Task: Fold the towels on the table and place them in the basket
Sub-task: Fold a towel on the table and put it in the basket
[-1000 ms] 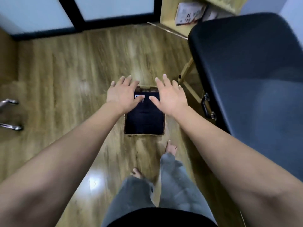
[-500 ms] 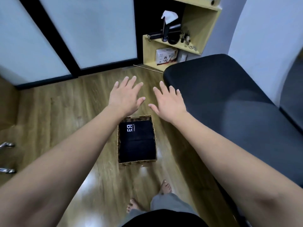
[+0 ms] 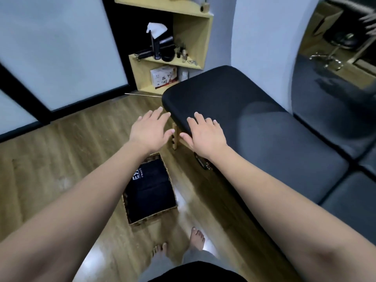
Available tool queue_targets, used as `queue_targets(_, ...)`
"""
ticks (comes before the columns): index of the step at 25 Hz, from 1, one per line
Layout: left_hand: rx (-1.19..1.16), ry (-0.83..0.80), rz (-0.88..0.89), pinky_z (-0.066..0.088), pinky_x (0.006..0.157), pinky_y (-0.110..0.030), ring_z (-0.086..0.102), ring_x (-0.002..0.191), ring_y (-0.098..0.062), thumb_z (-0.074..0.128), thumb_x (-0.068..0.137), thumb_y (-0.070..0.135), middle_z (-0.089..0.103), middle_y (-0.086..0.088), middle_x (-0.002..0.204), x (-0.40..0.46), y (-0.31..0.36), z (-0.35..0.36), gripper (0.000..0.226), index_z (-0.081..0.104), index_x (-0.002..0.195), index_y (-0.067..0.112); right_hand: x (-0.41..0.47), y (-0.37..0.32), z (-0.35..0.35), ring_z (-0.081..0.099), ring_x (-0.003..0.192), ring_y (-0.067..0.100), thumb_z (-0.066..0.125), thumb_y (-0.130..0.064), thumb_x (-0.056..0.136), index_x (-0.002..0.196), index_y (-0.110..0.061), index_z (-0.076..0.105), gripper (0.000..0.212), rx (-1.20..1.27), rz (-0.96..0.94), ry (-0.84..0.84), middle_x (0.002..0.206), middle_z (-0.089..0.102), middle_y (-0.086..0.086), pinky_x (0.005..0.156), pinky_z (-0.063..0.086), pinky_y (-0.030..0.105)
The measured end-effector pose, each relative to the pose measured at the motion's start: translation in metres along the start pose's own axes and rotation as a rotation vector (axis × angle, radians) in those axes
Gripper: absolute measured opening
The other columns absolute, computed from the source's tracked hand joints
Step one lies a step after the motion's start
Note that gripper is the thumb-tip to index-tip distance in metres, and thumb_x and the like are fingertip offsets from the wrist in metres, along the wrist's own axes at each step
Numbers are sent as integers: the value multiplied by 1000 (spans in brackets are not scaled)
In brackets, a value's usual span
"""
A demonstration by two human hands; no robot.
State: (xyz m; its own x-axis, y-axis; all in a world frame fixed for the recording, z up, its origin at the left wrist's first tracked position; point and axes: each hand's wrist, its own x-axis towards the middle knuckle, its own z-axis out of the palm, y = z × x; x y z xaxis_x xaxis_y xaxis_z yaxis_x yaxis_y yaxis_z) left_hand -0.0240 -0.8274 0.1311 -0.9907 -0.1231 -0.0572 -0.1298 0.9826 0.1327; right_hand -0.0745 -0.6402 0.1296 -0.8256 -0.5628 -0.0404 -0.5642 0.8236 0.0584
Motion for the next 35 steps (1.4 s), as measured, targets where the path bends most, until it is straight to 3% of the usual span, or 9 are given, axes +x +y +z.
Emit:
queue_targets(6,18,16,322,31,119,-49,29,149,-28,46,100,55,28,-3,164,19,69,0,64,33,155,25,-73,45,-4,52,121,36,39,-58,102,145,-16,42,60,43,326,6,151,42,9,97,45,48)
queue_targets(10,47,-24,533,33,117,-48,31,148,-26,49,99,54,30,-1,163,5,142,13,64,36,154,24,-144,71,7,53,115,34,39,-58,102,140,-16,45,57,51,538,-32,144,45,8,85,47,45)
queue_targets(16,91,-65,870,31,116,-43,30,148,-23,50,100,52,30,-1,163,-38,274,28,64,33,155,24,-265,126,22,53,114,34,39,-57,102,138,-15,46,56,99,863,-10,144,45,7,80,47,44)
queue_targets(28,50,-194,1186,30,119,-46,27,150,-23,46,101,52,29,0,163,-149,552,105,61,32,155,25,-520,260,68,51,117,32,37,-57,104,141,-15,44,56,171,1270,-49,145,43,6,84,49,43)
queue_targets(35,57,-254,1412,31,119,-44,26,151,-21,46,102,51,28,1,164,-230,674,125,61,31,155,26,-642,294,82,52,116,33,40,-55,103,142,-15,44,56,190,1507,-24,144,43,7,85,48,44)
